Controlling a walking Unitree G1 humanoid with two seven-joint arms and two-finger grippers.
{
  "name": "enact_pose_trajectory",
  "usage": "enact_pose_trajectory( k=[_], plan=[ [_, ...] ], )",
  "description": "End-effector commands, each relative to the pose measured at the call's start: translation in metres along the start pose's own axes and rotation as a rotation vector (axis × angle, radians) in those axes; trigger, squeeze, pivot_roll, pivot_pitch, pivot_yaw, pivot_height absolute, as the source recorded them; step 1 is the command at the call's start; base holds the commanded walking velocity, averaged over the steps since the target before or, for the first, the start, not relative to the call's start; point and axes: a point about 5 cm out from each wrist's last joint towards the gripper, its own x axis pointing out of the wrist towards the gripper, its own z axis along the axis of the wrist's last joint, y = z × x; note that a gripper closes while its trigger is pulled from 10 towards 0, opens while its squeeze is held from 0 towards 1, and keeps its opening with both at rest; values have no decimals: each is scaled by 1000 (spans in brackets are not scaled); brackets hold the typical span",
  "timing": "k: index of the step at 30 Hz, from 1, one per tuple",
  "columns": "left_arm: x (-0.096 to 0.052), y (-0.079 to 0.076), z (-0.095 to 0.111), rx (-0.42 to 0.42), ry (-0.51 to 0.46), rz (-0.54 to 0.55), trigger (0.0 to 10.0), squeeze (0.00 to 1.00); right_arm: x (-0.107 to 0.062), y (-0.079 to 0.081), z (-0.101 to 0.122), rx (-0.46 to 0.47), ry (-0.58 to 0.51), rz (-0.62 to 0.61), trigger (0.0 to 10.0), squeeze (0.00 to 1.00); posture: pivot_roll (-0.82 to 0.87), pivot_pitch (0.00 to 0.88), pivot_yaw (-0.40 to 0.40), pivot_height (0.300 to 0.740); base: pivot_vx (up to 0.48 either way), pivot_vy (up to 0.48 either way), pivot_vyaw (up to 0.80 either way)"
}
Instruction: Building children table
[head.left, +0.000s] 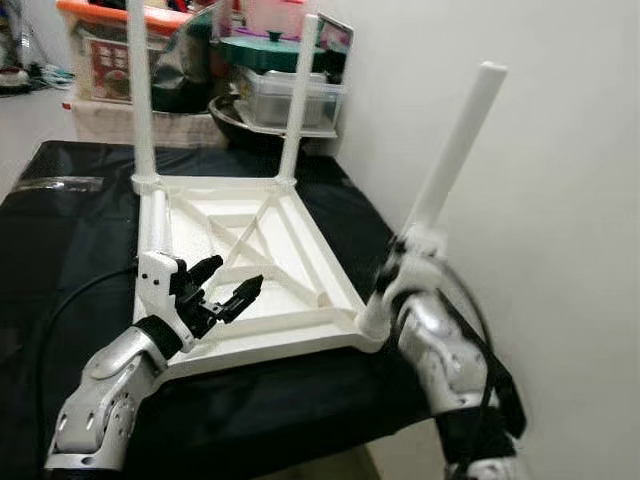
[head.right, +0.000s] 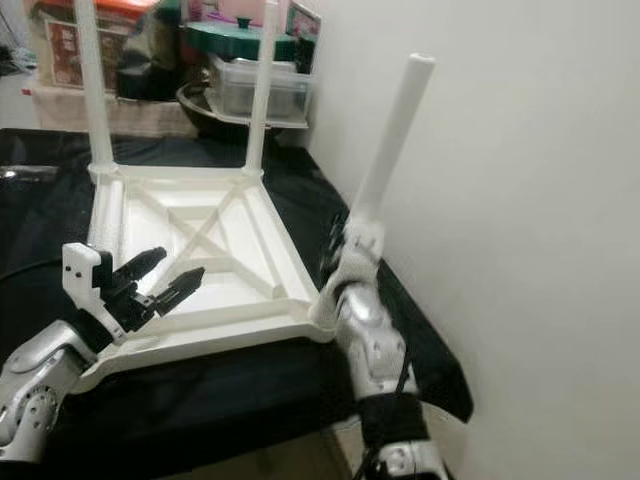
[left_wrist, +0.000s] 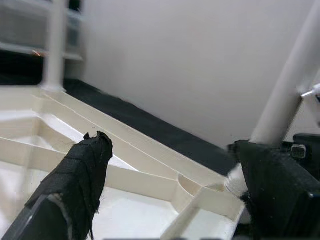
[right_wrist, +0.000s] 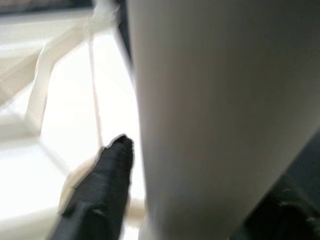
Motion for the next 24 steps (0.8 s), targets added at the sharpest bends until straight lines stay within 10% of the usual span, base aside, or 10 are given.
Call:
enact_pose_trajectory(
  k=[1, 5, 9, 14, 15, 17, 18, 21, 24],
  plan=[
    [4, -4, -1, -9, 11, -24, 10000, 0, 0, 17, 18, 43, -54, 197, 10000, 51, 138, 0, -174, 740, 0, 0, 0],
    [4, -3, -1, -8, 11, -24, 10000, 0, -22, 55, 53, 109, -189, 669, 10000, 0, 138, 0, -177, 740, 0, 0, 0],
    [5, -3, -1, -7, 9, -21, 10000, 0, -63, 83, 57, -25, -233, 1098, 10000, 0, 146, 0, -185, 740, 0, 0, 0],
    [5, -4, -1, -8, 8, -19, 10000, 0, -67, 89, 43, -96, -184, 1155, 10000, 0, 156, 0, -193, 740, 0, 0, 0],
    [4, -4, -1, -8, 7, -17, 10000, 0, -60, 90, 34, -113, -144, 1113, 7529, 0, 158, 0, -195, 740, 0, 0, 0],
    [4, -4, -1, -8, 7, -16, 10000, 0, -55, 90, 28, -119, -117, 1080, 7529, 0, 158, 0, -195, 740, 0, 0, 0],
    [4, -5, -1, -9, 6, -15, 10000, 0, -39, 85, 25, -113, -84, 941, 0, 0, 157, 0, -194, 740, 0, 0, 0],
    [3, -5, -1, -10, 5, -17, 10000, 0, -12, 69, 21, -90, -12, 639, 0, 0, 149, 0, -190, 740, 0, 0, 0],
    [3, -6, -1, -12, 5, -20, 10000, 0, 13, 13, 16, -7, 37, 69, 0, 0, 147, 0, -188, 740, 0, 0, 0]
  ],
)
